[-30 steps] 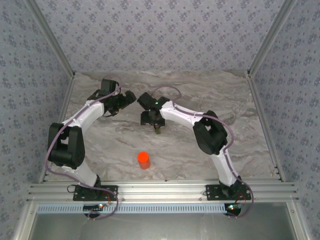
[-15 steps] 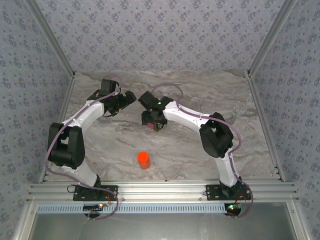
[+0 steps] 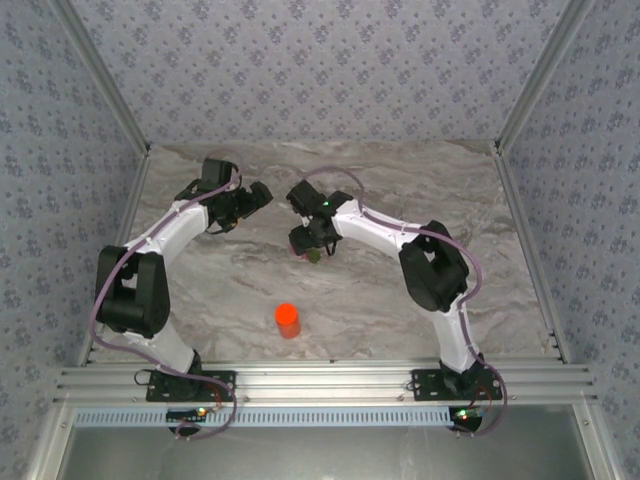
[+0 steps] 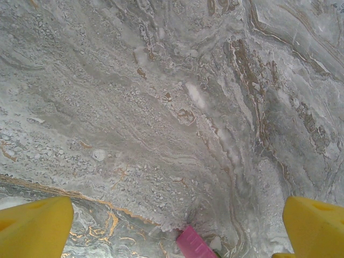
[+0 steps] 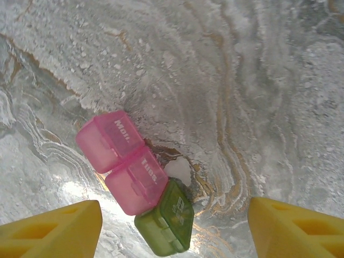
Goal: Sort the pills into containers
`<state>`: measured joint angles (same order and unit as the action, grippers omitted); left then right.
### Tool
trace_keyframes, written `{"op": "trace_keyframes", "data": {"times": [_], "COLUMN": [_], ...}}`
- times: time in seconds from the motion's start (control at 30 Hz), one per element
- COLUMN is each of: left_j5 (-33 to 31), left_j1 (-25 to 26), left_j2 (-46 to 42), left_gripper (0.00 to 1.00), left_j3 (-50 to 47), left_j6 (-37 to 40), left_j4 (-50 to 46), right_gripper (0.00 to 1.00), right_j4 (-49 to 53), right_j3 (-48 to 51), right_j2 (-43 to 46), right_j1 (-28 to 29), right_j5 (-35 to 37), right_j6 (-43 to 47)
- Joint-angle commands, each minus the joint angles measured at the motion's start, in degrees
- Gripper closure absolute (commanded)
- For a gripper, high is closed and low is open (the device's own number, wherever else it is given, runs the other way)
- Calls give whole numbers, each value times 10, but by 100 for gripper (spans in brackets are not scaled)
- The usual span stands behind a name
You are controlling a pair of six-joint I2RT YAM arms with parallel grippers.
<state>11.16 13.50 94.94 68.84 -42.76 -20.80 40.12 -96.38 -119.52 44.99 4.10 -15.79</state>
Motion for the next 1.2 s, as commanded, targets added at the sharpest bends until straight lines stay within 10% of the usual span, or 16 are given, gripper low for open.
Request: {"op": "trace_keyframes", "data": {"times": [0.0, 0.37, 0.77, 1.17], "left_j5": [-2, -5, -5, 5], "left_j1": [-3, 2, 6, 9], "left_j2": [-6, -2, 0, 8], "left_gripper": [0, 0, 0, 0], "left_j3": [-5, -6, -7, -5], "left_j6": [-5, -13, -15, -19], "left_j4": [-5, -2, 4, 19], "right_gripper": [28, 38, 74, 73], "right_j4": [0, 25, 17, 126], "right_j3": [3, -36, 7, 9], "right_j2": [-20, -72, -31, -49], "right_j1": [10, 38, 36, 47], "right_j5": [-8, 69, 185, 400], "right_j6": [48, 77, 53, 12]}}
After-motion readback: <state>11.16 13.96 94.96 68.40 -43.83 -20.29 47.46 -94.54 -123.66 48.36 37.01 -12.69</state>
